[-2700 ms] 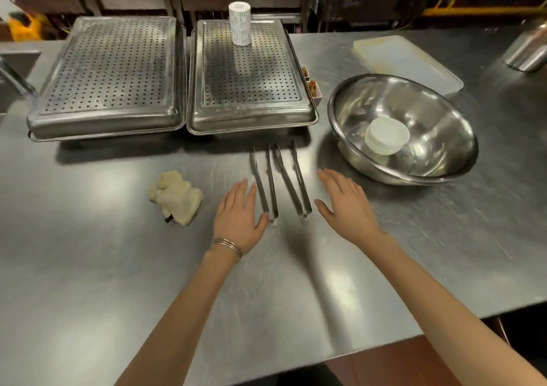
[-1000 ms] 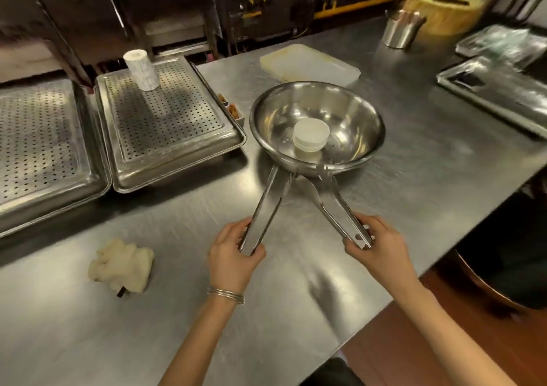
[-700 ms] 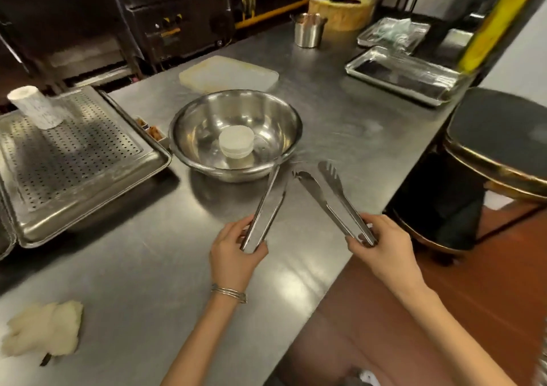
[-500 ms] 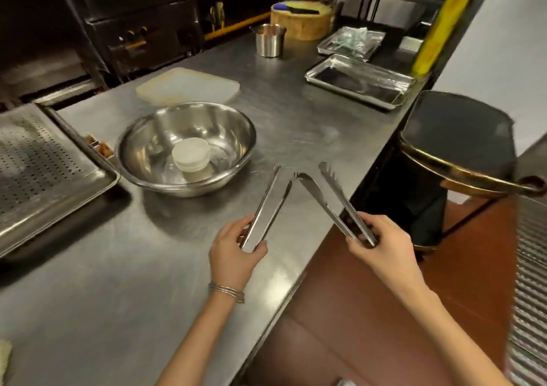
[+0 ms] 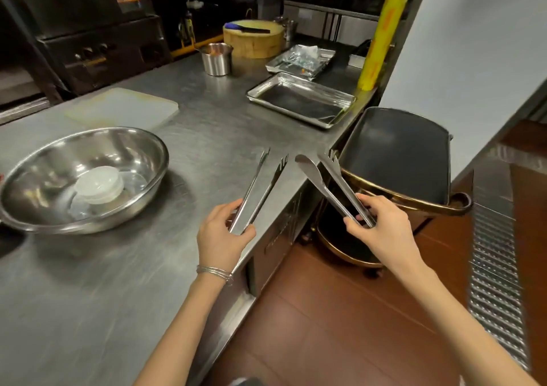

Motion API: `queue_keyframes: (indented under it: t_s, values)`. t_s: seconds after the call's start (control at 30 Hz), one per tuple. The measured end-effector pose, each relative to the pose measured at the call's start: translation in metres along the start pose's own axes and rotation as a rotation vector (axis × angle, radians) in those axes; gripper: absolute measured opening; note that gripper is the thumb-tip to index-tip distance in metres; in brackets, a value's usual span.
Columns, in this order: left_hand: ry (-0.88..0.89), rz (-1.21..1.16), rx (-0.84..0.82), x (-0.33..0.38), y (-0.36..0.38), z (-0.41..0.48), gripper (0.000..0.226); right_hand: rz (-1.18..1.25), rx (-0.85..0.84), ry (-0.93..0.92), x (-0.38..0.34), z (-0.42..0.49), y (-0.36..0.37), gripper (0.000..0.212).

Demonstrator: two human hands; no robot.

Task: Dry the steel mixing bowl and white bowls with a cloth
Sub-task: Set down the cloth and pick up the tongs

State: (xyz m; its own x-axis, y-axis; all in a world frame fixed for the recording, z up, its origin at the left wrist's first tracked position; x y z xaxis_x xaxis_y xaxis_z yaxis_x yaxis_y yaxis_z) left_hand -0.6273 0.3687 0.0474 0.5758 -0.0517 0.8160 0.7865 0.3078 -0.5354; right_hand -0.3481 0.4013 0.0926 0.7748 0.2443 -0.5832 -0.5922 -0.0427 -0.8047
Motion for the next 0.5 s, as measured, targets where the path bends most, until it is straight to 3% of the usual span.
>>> queue_keyframes:
  t_s: [0.5]
  values:
    - [0.054,-0.018,-0.026,0.011,0.067,0.2,0.051,0.04,0.06,0.068,0.063,0.187,-0.031,0.048]
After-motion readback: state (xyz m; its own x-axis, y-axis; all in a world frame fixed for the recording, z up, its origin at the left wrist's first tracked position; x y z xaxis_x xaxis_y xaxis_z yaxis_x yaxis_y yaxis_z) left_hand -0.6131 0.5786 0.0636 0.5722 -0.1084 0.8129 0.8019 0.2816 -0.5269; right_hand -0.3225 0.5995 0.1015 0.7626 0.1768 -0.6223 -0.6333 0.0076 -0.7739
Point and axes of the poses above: each hand's wrist, its own z-axis towards the middle knuckle, its own y-axis out of the palm, x = y × z, the point moved 5 cm from there along z, towards the middle knuckle, and after that the axes turned 11 degrees about -x, right-handed, at the moved point
